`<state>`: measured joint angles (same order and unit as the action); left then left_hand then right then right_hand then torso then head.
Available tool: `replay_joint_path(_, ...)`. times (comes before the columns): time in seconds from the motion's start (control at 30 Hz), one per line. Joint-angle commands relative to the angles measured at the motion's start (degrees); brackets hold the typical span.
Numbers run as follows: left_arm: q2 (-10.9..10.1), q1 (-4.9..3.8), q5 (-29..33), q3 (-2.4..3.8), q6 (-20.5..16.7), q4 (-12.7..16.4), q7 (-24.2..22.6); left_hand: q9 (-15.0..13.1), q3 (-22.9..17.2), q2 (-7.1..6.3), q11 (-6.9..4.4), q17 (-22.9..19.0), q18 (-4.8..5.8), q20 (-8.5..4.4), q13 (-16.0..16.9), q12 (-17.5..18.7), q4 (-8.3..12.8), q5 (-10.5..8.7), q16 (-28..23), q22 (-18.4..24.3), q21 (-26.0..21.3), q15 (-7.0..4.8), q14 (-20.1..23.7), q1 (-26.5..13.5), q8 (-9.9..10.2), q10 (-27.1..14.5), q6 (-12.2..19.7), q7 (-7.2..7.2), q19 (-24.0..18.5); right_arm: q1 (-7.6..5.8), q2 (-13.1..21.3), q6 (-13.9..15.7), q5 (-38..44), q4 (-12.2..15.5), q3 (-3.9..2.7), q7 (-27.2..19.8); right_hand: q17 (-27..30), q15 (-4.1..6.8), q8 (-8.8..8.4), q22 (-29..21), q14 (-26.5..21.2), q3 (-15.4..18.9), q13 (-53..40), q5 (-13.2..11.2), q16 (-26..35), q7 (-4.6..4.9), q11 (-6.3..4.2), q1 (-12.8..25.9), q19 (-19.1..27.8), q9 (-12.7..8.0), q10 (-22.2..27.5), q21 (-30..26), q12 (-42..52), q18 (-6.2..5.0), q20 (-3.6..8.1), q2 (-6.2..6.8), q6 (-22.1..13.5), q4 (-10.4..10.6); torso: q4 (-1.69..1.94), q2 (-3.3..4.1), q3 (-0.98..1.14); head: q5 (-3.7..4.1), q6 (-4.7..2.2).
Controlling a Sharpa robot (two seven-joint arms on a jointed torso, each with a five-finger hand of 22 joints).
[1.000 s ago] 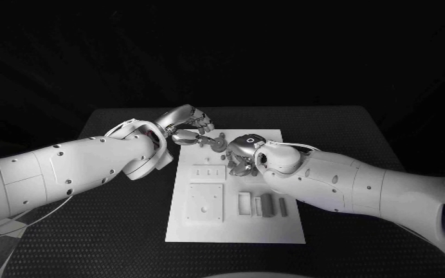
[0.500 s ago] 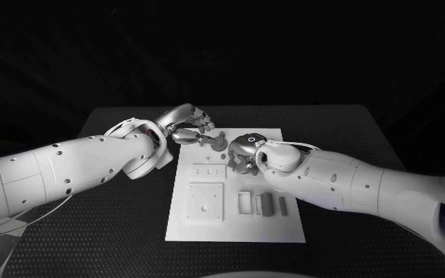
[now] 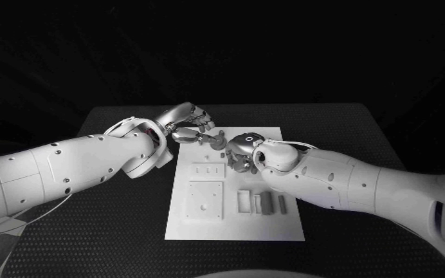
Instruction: Assemble the parts on the task board
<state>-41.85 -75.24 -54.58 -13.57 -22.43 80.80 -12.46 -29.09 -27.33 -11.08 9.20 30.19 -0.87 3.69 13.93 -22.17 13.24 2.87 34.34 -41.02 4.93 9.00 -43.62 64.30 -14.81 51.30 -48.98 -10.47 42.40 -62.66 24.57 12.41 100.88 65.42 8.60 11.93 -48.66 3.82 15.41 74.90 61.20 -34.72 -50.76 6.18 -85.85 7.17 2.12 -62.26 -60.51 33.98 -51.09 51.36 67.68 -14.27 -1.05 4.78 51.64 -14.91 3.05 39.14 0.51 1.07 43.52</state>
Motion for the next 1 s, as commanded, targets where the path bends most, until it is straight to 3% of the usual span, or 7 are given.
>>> replay_joint_path(0.03, -0.03, -0.09, 0.14, 0.04, 0.55, 0.18, -0.09, -0.04, 0.17, 0.22, 0.06, 0.07, 0.87, 0.0, 0.06, -0.24, -0.19, 0.23, 0.05, 0.1, -0.4, -0.06, -0.2, 0.09, -0.26, 0.35, -0.51, 0.08, 0.59, 0.27, 0.12, -1.88, 0.18, 0.0, 0.15, -0.53, 0.07, 0.42, 0.21, 0.87, 0.16, -1.93, 0.1, 0.04, -0.22, 0.83, -0.35, -0.71, 0.29, -0.21, -0.14, 0.07, 0.32, -0.73, -0.06, 0.08, 1.4, 0.52, -0.06, -0.05, -0.01, -0.04, 0.1)
replay_joint_path(0.4, -0.2, -0.12, 0.14, 0.04, 0.78, 0.3, 0.15, -0.02, 0.1, 0.32, 0.08, 0.1, 0.87, 0.01, 0.06, -0.24, -0.14, 0.23, -0.01, 0.17, -0.49, -0.03, -0.13, 0.23, -0.25, 0.26, -0.47, 0.08, 0.58, 0.28, 0.35, -1.62, -0.13, -0.09, 0.2, -0.76, 0.16, 0.68, 0.67, 1.01, 0.09, -6.16, 0.32, 0.05, -0.27, 0.53, -0.64, -2.11, 0.51, -0.31, -0.01, 0.26, 0.53, -0.73, -0.17, -2.09, 2.63, -0.93, -0.01, -0.04, -0.09, -0.1, 0.14)
replay_joint_path(0.5, -0.27, -0.13, 0.14, 0.04, 0.85, 0.32, 0.22, -0.01, 0.1, 0.3, 0.1, 0.1, 0.87, 0.03, 0.06, -0.22, -0.13, 0.23, -0.04, 0.2, -0.53, -0.02, -0.09, 0.26, -0.23, 0.2, -0.43, 0.06, 0.57, 0.28, 0.42, -1.33, -0.7, -0.13, 0.2, -0.81, 0.17, 0.67, 0.64, 1.02, 0.09, -6.95, 0.36, -0.01, -0.29, 0.54, -0.6, -1.96, 0.47, -0.37, 0.01, 0.32, 0.57, -0.73, -0.24, -1.83, 2.64, -0.92, 0.0, -0.04, -0.09, -0.12, 0.07)
replay_joint_path(0.63, -0.34, -0.14, 0.14, 0.04, 0.88, 0.36, 0.25, 0.01, 0.11, 0.29, 0.12, 0.11, 0.87, 0.04, 0.05, -0.21, -0.12, 0.22, -0.08, 0.23, -0.56, 0.01, -0.04, 0.26, -0.21, 0.15, -0.39, 0.04, 0.56, 0.28, 0.52, -0.68, -0.96, -0.17, 0.2, -0.72, 0.2, 0.58, 0.33, 1.01, 0.15, -7.16, 0.41, -0.1, -0.33, 0.67, -0.48, -1.07, 0.28, -0.58, 0.0, 0.48, 0.68, -0.73, -0.29, 0.28, 2.16, -0.67, 0.01, -0.02, -0.12, -0.1, 0.06)
replay_joint_path(0.8, -0.35, -0.15, 0.14, 0.04, 0.92, 0.33, 0.3, 0.02, 0.11, 0.28, 0.14, 0.11, 0.87, 0.06, 0.05, -0.2, -0.12, 0.23, -0.1, 0.25, -0.59, 0.02, -0.02, 0.27, -0.19, 0.11, -0.37, 0.03, 0.56, 0.28, 0.71, 0.26, -1.17, -0.11, 0.2, -0.66, 0.28, 0.21, -0.47, 0.93, 0.15, -6.13, 0.48, -0.25, -0.31, 1.14, -0.06, 0.87, 0.08, -1.05, 0.18, 0.55, 0.78, -0.73, -0.26, 4.86, 0.73, 0.71, -0.01, 0.02, -0.11, -0.09, 0.02)
replay_joint_path(1.0, -0.42, -0.15, 0.27, 0.04, 1.08, 0.36, 0.48, 0.05, 0.14, 0.23, 0.18, 0.13, 0.87, 0.09, 0.04, -0.17, -0.15, 0.22, -0.14, 0.3, -0.64, 0.05, 0.04, 0.24, -0.14, 0.0, -0.26, -0.02, 0.56, 0.28, 0.83, 0.05, -1.22, -0.14, 0.2, -0.9, 0.29, -0.17, -1.01, 0.92, -0.13, -4.16, 0.47, -0.25, -0.32, 1.56, 0.33, 1.22, 0.35, -1.35, 0.66, 0.48, 0.9, -0.73, -0.15, 6.44, -0.54, 0.56, 0.0, 0.01, -0.11, -0.04, -0.01)
